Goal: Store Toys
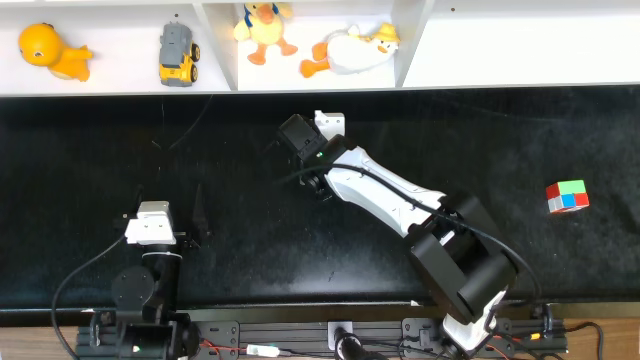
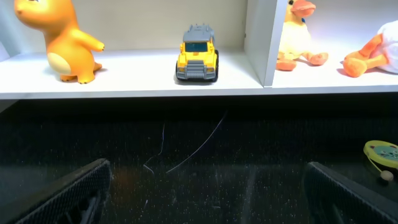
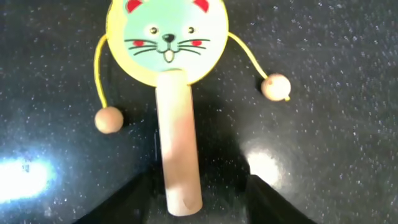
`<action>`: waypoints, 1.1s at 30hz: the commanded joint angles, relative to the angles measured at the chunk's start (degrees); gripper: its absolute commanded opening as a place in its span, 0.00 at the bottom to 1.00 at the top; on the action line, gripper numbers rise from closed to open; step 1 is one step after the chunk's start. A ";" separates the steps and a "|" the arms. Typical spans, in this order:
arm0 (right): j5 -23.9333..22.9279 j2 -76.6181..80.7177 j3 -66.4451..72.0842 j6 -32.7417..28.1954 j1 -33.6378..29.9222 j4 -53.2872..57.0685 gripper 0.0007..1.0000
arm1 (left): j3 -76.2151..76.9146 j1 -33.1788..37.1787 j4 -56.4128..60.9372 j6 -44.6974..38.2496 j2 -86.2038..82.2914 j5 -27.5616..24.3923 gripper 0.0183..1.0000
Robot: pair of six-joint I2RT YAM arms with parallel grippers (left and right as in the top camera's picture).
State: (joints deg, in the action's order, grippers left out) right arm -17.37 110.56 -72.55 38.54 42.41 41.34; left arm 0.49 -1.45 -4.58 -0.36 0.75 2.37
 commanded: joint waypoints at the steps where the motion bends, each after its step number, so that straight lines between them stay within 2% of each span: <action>1: -0.57 1.53 -0.72 -0.46 0.33 -0.50 0.50 | -0.04 0.15 -0.22 -0.26 -0.59 -0.13 1.00; 8: -0.68 1.53 -0.72 -3.98 0.33 -4.81 0.45 | -0.04 0.15 -0.22 -0.26 -0.59 -0.13 1.00; 14: -0.68 1.53 -0.72 -4.52 0.33 -4.61 0.31 | -0.04 0.15 -0.24 -0.26 -0.59 -0.13 1.00; 26: -0.66 -1.51 -0.59 -4.50 0.31 -2.21 0.11 | -0.04 0.15 -0.22 -0.26 -0.59 -0.13 1.00; 27: -0.83 -2.89 -0.15 -4.55 0.20 -0.83 0.04 | -0.04 0.15 -0.24 -0.26 -0.59 -0.13 1.00; 33: -0.90 -14.62 9.84 -4.68 -2.03 1.42 0.06 | -0.04 0.15 -0.22 -0.26 -0.59 -0.13 1.00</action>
State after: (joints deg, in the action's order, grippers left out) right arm -17.34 103.90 -67.26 34.00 41.93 42.74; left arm 0.49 -1.45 -4.58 -0.36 0.75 2.37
